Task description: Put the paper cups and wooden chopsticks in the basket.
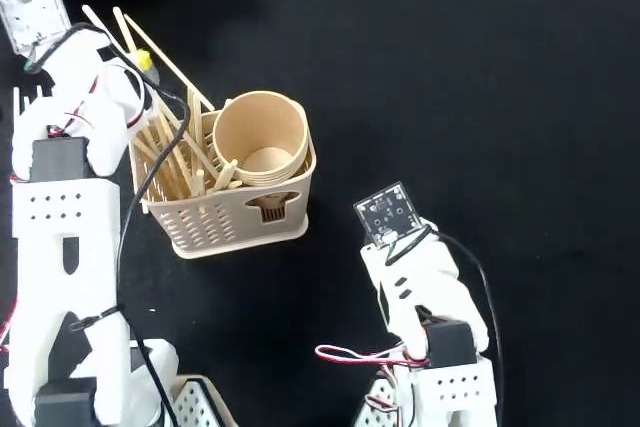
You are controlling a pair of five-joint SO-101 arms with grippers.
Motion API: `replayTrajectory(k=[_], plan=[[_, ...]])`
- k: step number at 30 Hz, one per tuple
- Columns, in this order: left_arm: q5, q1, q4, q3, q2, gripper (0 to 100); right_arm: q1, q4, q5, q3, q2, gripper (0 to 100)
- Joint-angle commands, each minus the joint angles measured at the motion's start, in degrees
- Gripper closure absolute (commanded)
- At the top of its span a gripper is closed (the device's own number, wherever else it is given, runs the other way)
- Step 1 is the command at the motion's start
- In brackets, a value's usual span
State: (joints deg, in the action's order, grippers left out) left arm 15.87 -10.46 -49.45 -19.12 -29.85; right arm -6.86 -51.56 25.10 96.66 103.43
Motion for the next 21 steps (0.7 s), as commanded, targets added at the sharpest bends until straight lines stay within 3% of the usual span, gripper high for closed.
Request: replayTrajectory(k=[1,8,21], plan=[[-0.09,3.56,3.34,-3.12,-1.58,92,0.53,-0.09,0.53,-0.22,4.62,98.6],[-0.18,5.05,8.26,-7.43,-1.05,96,0.62,-0.09,0.53,-0.22,4.62,98.6],[-0.44,4.97,8.09,-6.73,-7.03,97,0.62,-0.09,0.53,-0.22,4.62,98.6]])
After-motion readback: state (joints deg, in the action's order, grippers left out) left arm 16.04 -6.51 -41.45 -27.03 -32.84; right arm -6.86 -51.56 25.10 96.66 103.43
